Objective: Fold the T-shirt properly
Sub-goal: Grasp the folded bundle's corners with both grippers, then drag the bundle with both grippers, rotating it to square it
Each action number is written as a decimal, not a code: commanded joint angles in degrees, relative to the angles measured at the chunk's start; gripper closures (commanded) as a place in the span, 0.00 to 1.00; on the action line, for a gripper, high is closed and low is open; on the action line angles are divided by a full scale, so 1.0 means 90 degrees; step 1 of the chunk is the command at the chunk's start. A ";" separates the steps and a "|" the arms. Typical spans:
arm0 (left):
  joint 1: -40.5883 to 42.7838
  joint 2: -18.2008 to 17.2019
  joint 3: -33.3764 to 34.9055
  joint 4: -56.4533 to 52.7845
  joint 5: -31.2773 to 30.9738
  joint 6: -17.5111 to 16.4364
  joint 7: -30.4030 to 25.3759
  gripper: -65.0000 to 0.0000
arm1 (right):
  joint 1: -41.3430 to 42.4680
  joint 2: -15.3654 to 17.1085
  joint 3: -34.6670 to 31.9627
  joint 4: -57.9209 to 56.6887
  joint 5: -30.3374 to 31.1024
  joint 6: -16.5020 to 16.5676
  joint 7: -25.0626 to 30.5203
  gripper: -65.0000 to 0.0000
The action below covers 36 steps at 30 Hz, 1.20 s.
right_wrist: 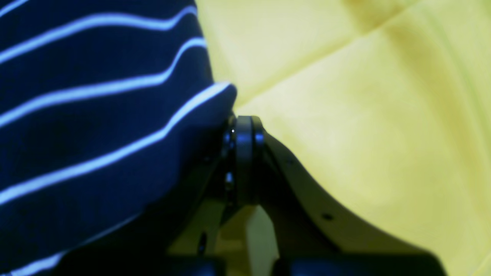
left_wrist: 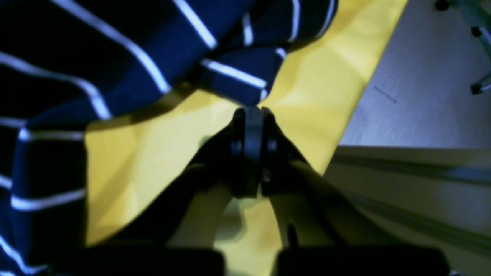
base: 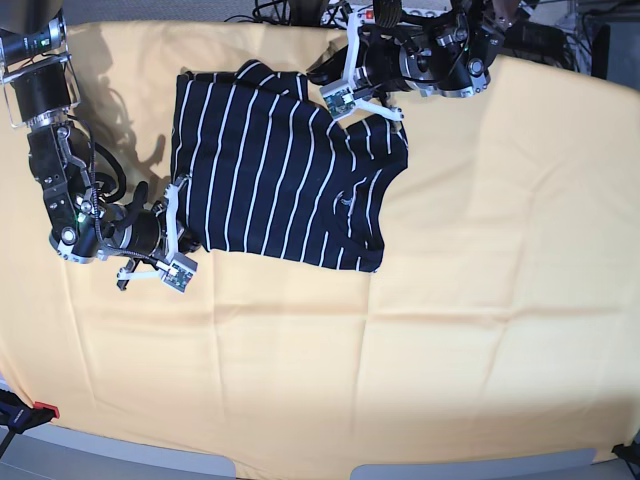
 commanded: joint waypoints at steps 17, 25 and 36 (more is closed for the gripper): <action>-0.2827 -0.0160 0.0641 -0.2807 -0.0556 -0.0384 -0.0342 1.00 | -0.1683 0.1212 0.0073 0.2115 0.0568 -0.0748 -0.0483 1.00; -0.4787 0.0104 0.2487 -0.4252 0.0534 -0.0257 -0.0969 1.00 | -0.2793 0.1200 0.0073 0.2659 -0.0731 -0.1710 -0.0549 1.00; -0.6268 0.0206 0.2623 -0.4724 0.0187 -0.0255 -0.0534 1.00 | -0.3810 0.0619 0.0459 0.3194 -0.1965 -0.2854 -0.0814 1.00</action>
